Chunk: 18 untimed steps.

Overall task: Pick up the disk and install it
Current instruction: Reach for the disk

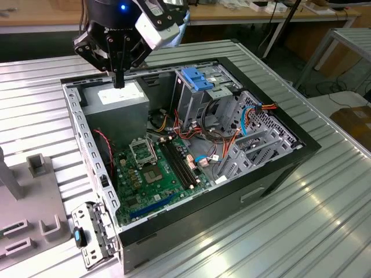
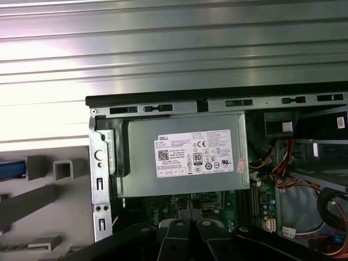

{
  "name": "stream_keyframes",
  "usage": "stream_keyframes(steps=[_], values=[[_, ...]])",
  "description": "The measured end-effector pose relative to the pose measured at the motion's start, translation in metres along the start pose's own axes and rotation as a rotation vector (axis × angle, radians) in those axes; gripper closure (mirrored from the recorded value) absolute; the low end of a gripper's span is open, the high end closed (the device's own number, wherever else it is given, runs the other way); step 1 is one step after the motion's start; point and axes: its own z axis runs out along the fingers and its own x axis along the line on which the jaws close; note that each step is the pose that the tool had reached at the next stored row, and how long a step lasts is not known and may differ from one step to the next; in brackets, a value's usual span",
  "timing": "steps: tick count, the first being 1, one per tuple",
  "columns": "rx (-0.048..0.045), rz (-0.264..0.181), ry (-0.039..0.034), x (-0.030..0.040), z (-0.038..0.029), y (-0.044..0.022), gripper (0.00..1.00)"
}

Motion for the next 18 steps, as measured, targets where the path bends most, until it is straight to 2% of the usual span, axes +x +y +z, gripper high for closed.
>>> stream_keyframes(steps=[9,18], values=[[0.0,0.0,0.0001,0.0099,-0.0003,-0.0008,0.89],[0.0,0.0,0.0,0.0311,-0.0009,-0.0022,0.89]])
